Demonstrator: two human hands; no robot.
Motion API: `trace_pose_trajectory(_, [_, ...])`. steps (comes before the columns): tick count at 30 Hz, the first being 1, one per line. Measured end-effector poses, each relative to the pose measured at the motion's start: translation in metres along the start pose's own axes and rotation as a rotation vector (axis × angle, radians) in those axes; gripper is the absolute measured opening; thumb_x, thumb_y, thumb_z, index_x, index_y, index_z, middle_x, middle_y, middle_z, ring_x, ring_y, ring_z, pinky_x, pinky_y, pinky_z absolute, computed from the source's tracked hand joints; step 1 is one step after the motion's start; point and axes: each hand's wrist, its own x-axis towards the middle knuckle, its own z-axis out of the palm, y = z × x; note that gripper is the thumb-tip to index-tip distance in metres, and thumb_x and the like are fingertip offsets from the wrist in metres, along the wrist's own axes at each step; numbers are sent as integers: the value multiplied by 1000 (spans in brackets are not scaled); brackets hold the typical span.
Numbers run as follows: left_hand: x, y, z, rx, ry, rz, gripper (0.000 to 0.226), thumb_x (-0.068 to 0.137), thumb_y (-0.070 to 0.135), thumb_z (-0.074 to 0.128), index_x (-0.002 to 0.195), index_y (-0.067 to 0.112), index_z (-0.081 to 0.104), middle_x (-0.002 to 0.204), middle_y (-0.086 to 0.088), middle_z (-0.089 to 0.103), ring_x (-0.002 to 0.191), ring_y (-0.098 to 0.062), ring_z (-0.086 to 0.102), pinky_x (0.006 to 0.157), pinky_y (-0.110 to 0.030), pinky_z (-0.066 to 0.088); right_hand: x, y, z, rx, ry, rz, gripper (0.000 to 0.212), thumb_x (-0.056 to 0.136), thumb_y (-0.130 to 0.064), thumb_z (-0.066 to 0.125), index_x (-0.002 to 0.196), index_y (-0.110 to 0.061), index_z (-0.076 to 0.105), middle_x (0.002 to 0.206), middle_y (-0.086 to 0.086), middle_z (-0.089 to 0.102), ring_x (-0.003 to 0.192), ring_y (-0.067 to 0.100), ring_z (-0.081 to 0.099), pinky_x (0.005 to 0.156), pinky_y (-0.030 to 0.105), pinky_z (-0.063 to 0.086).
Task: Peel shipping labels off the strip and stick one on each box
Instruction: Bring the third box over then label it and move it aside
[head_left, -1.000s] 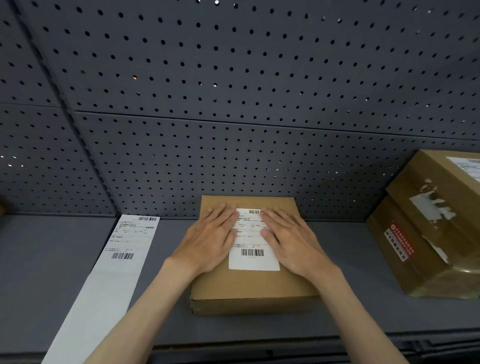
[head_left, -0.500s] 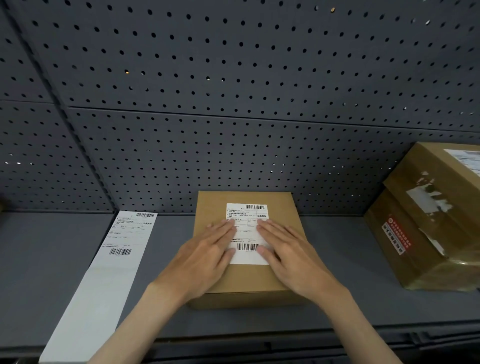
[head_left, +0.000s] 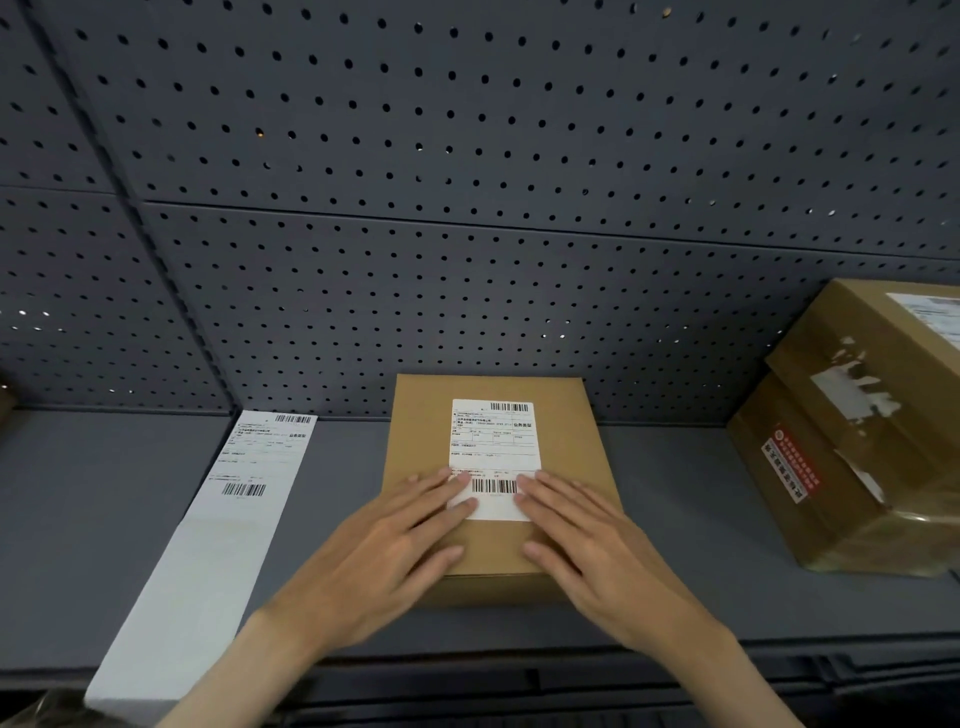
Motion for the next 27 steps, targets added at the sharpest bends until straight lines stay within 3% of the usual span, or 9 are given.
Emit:
trace_pose_trajectory(4, [-6,4,-3,37,55,-5,55,107,51,33,151,22,44,163,6,32,154,-7,17,124,-31,16,-10,-1,-5,-72,64,14,57,108,-53,31,151,-19,48,163,-6,36,154,8,24,121,41,33])
trace_pose_trajectory(8, [-9,18,5,66,28,78,60,104,54,40,155,23,38,164,6,30,153,-9,20,123,-33,18,-15,-15,6,-146,12,-114,61,107,-56,33,156,-20,39,166,-5,30,155,12,21,124,37,19])
trace_pose_trajectory(15, [-30,2,2,49,49,86,61,105,44,46,159,23,26,167,11,21,154,-8,18,121,-34,21,-32,3,3,-176,2,-75,60,107,-53,38,156,-19,38,166,-8,29,155,7,19,122,35,24])
trace_pose_trajectory(22, [-36,-5,1,66,94,88,56,105,45,42,156,25,34,165,11,27,153,-11,23,121,-35,23,-41,15,-4,-228,3,-71,62,106,-58,36,156,-23,39,165,-9,30,154,7,21,122,34,21])
trace_pose_trajectory(25, [-36,-3,0,-16,190,29,50,104,46,42,149,24,48,162,10,35,150,-11,30,119,-38,27,-42,19,-10,-100,91,-17,57,105,-58,39,151,-25,46,164,-10,33,153,7,25,122,32,24])
trace_pose_trajectory(27, [-37,0,1,-183,316,-125,47,101,44,48,144,26,54,159,13,39,148,-8,34,119,-35,28,-41,24,-11,176,220,178,55,100,-54,51,150,-29,48,162,-17,35,150,1,27,120,27,26])
